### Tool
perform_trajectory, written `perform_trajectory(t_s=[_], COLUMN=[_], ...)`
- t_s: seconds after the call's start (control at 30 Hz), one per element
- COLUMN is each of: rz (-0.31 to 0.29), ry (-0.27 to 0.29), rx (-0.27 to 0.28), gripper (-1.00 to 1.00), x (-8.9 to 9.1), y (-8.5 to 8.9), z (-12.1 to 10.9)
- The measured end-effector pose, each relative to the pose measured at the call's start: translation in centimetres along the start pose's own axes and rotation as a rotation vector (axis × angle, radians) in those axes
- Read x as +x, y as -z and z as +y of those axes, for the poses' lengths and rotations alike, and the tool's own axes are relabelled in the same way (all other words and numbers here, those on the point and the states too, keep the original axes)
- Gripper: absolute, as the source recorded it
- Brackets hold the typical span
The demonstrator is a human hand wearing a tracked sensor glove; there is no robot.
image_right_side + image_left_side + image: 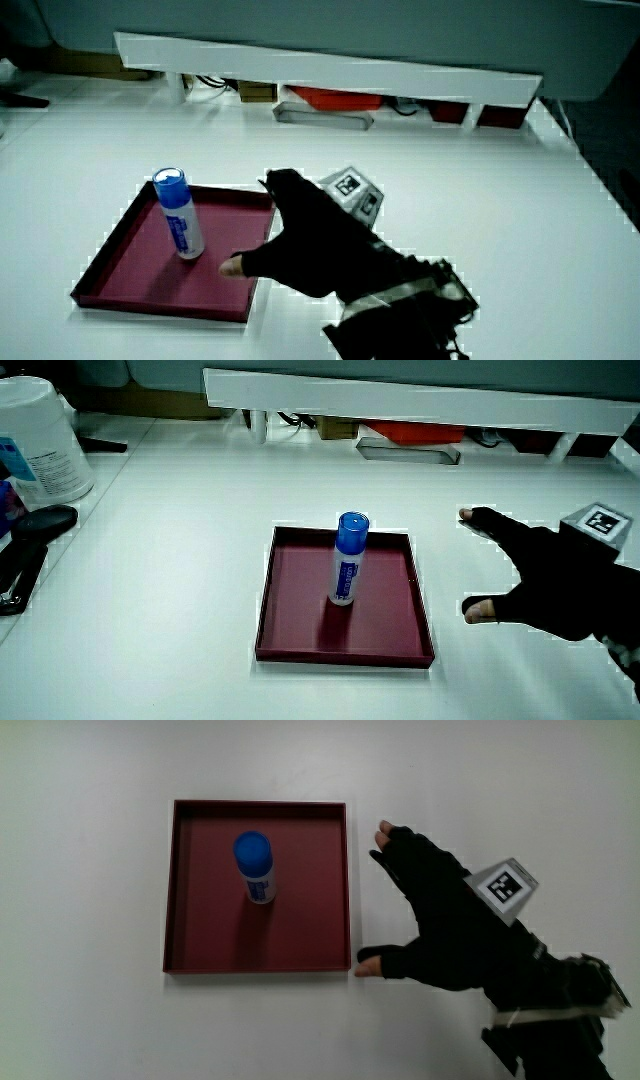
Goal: Pick glue from plate
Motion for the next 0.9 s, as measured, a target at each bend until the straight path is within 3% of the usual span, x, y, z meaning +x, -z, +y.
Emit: perform_trajectory(t_s=[0.27,0.3,0.33,0.43,0.5,0.53,0.6,0.67,0.73,0.77,0.8,0.9], rz=[0.234,0.248,0.263,0.310,0.333,0.312,0.330,0.360,0.398,0.399,0.399,0.405], ry=[0.354,0.325,0.338,0.252,0.255,0.251,0.212,0.227,0.200,0.194,0.225,0.197], rx=[-0.115,-0.107,-0.113,-0.111,-0.120,-0.120,-0.122,-0.131,-0.144,-0.143,-0.151,-0.142], gripper=[0.00,0.00,0.00,0.00,0.00,0.00,0.00,0.00,0.00,0.00,0.00,0.00], x=[0.9,1.2,1.2,1.8,2.2,2.6,3.3,3.6,4.2,4.5,4.3,4.8], y=[0.8,1.1,1.2,2.1,2.8,3.1,3.8,4.5,5.3,5.8,6.1,7.0], z=[3.2,3.7,4.1,5.5,6.2,6.6,7.3,7.9,8.5,8.8,9.0,9.7])
